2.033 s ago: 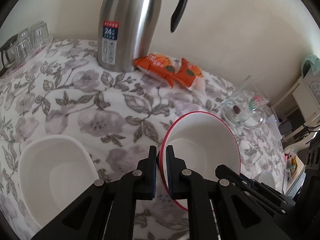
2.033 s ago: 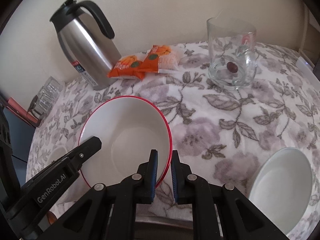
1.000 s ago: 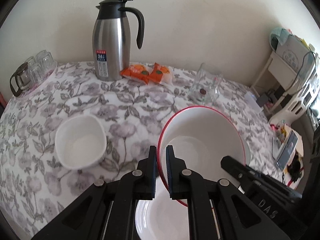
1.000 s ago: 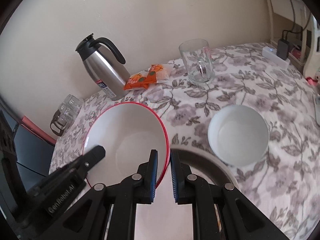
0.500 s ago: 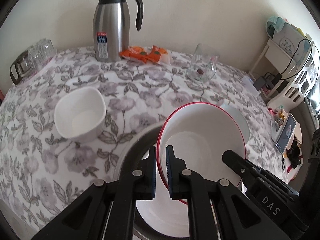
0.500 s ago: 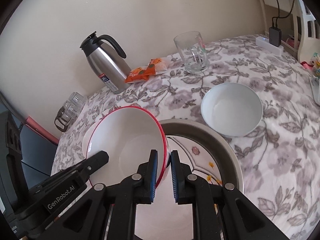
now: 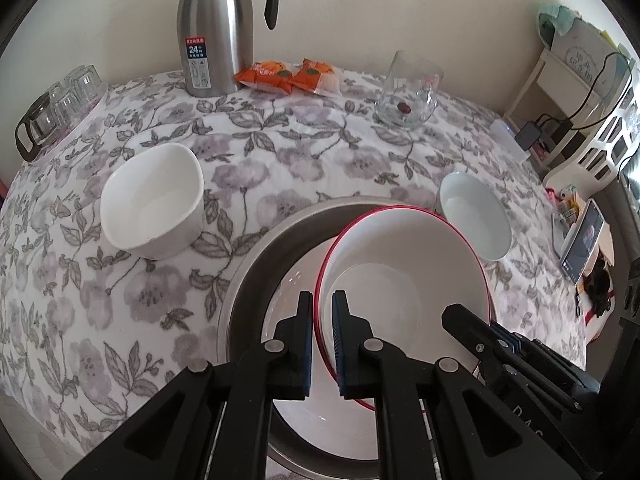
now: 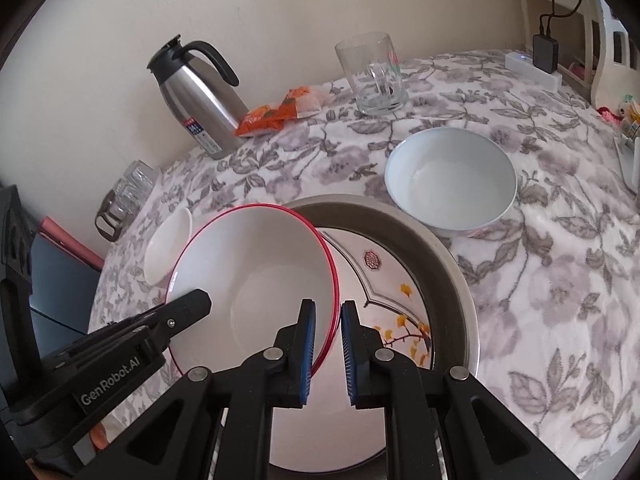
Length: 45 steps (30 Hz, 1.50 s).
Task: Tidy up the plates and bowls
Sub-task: 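Lift the red-rimmed bowl with both grippers and carry it over the basin, then lower the red-rimmed bowl onto the white plate inside the basin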
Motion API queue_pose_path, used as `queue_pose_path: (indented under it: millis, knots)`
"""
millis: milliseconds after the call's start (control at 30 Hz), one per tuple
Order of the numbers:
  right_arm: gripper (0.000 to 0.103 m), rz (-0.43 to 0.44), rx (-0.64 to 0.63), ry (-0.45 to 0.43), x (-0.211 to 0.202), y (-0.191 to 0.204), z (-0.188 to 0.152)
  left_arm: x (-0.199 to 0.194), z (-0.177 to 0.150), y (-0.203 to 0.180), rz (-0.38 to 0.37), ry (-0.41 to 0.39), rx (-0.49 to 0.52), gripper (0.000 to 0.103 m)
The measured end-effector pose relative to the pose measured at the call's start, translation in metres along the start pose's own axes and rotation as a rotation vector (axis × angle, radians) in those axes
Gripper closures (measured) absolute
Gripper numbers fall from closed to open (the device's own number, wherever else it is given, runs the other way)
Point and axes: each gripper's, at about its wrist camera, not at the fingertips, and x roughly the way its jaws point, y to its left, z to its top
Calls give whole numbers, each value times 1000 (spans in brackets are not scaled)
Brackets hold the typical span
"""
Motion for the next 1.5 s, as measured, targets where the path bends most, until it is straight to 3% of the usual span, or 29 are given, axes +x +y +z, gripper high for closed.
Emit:
queue_pose_path:
  millis: [767, 1200, 1500]
  knots:
    - [86, -10, -4, 27, 2, -2, -2, 16, -5, -1, 6, 75, -20, 94]
    - [86, -26, -7, 37, 1, -2, -2, 16, -5, -4, 6, 81, -7, 93]
    - [85, -8, 8, 45, 3, -5, -2, 17, -4, 2, -18, 85, -51, 90]
